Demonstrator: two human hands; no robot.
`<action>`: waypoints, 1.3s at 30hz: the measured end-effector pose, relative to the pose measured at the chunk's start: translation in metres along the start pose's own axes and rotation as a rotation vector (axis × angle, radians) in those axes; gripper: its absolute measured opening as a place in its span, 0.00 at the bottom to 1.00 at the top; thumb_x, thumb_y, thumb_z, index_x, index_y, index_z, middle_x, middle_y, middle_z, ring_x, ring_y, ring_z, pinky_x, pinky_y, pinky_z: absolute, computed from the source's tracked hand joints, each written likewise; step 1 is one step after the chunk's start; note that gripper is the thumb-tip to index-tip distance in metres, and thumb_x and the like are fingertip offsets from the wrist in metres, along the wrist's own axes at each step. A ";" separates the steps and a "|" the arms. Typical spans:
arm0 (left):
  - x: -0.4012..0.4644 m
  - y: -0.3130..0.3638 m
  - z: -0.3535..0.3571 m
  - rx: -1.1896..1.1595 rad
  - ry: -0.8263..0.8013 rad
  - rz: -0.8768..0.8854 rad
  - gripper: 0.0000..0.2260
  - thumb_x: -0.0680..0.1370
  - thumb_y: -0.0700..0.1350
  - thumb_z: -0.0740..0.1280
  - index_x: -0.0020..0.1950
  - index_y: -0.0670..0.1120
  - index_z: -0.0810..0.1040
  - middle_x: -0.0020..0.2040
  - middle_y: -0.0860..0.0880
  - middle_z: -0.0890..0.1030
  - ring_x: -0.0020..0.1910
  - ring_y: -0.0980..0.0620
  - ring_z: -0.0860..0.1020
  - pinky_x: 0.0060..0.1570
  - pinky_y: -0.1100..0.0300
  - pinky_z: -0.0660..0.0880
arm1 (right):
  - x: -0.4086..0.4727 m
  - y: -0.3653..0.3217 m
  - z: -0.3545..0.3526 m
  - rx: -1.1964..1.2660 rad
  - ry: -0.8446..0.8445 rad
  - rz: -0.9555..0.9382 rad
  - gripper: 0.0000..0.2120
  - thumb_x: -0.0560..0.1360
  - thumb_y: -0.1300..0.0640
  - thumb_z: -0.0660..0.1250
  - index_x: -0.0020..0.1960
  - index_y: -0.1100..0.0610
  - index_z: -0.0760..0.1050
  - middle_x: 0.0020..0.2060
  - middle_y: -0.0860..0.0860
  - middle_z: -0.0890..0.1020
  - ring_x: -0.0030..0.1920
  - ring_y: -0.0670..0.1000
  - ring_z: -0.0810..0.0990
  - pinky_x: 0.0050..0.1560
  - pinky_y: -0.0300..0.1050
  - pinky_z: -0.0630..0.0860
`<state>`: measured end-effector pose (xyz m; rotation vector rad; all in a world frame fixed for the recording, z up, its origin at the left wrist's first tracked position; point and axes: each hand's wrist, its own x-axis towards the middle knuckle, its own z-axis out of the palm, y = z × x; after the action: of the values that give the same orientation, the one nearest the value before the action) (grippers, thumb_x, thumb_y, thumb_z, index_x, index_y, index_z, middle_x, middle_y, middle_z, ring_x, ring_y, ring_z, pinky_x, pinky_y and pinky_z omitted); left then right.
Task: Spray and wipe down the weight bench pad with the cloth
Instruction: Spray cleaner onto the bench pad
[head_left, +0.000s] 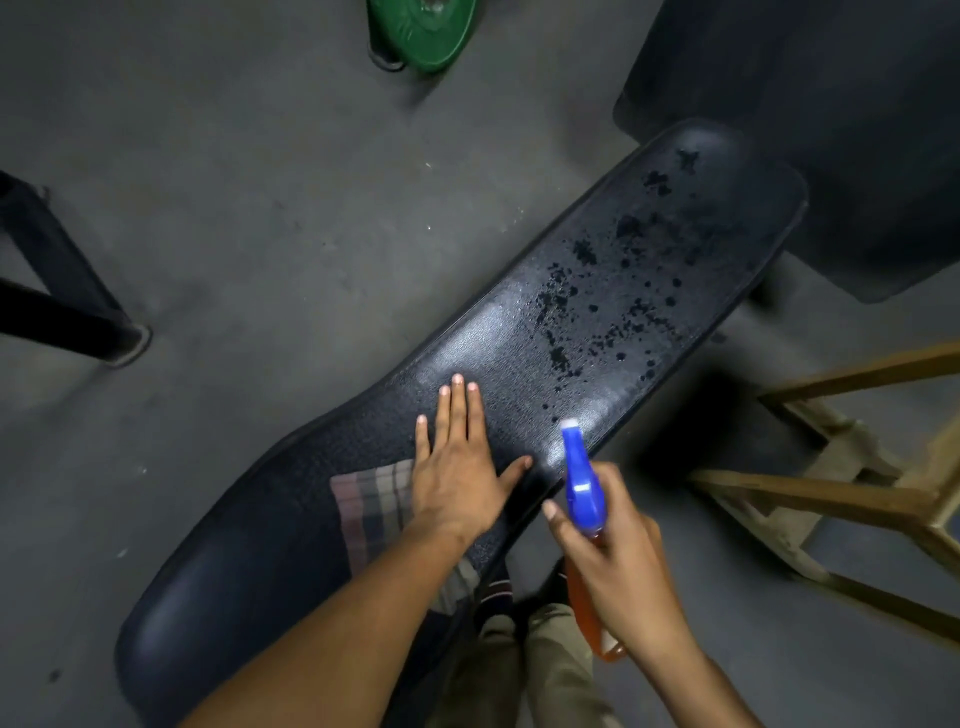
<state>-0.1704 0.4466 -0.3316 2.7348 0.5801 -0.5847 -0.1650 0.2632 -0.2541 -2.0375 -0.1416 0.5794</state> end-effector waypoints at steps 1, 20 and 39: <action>0.001 0.000 0.000 0.002 -0.003 0.000 0.48 0.77 0.72 0.53 0.81 0.44 0.32 0.81 0.47 0.31 0.80 0.50 0.32 0.79 0.43 0.41 | -0.001 0.002 -0.001 -0.003 0.025 0.005 0.13 0.77 0.54 0.75 0.53 0.43 0.72 0.35 0.40 0.78 0.33 0.41 0.74 0.39 0.33 0.71; -0.004 0.063 -0.010 -0.057 -0.022 -0.137 0.45 0.79 0.64 0.60 0.82 0.43 0.36 0.82 0.46 0.34 0.81 0.49 0.36 0.80 0.45 0.41 | -0.012 0.036 -0.087 0.032 -0.024 0.039 0.16 0.76 0.53 0.76 0.59 0.47 0.74 0.37 0.51 0.79 0.36 0.51 0.76 0.43 0.47 0.75; -0.076 0.007 -0.017 -0.262 0.263 -0.431 0.43 0.79 0.64 0.60 0.83 0.45 0.40 0.83 0.47 0.38 0.82 0.49 0.39 0.79 0.46 0.40 | 0.024 -0.051 -0.053 0.011 -0.466 -0.306 0.19 0.75 0.43 0.73 0.62 0.41 0.72 0.35 0.51 0.78 0.34 0.56 0.78 0.41 0.57 0.79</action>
<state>-0.2256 0.4222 -0.2813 2.4590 1.2336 -0.2124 -0.1127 0.2555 -0.1979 -1.7916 -0.7106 0.8439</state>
